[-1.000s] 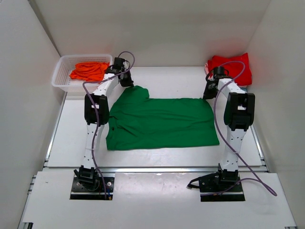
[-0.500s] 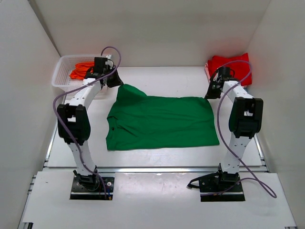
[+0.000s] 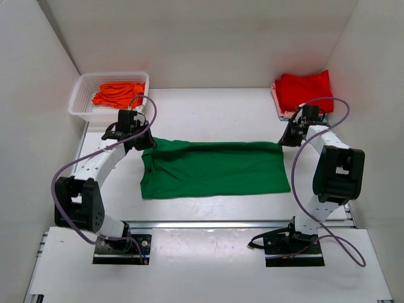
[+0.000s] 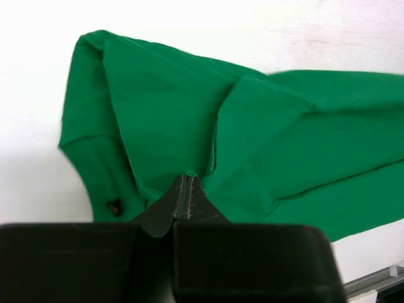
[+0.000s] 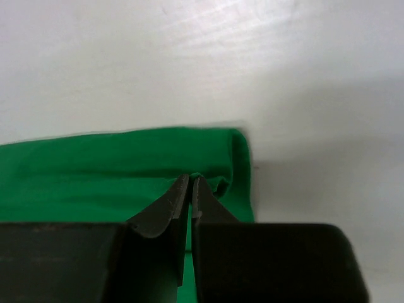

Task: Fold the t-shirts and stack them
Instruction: Fold the other side of the tshirt into a rectangle

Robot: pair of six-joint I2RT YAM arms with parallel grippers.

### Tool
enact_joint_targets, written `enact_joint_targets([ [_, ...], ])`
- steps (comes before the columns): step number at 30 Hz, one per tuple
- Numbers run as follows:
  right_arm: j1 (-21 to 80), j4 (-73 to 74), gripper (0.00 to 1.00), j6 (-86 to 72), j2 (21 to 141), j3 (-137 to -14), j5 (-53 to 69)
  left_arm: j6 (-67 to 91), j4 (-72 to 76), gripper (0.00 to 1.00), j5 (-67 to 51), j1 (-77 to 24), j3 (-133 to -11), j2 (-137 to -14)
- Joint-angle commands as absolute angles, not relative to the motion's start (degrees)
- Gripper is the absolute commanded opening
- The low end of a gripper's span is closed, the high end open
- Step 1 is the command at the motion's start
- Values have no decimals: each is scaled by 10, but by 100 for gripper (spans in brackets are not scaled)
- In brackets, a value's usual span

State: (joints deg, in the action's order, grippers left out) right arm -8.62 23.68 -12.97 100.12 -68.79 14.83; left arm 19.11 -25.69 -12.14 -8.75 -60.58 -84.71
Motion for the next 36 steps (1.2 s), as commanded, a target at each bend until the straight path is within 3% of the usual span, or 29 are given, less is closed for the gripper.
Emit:
enact_joint_targets([
  [1,-100,207,0,-118,957,-657,156,189,-250,0,-105,-87,-581,-792],
  [19,-129,179,0,-112,883,-538,141,173,-287,0,-94,-84,-473,-686],
  [36,-117,200,0,-115,899,-542,117,214,-308,0,-138,-137,-424,-592],
])
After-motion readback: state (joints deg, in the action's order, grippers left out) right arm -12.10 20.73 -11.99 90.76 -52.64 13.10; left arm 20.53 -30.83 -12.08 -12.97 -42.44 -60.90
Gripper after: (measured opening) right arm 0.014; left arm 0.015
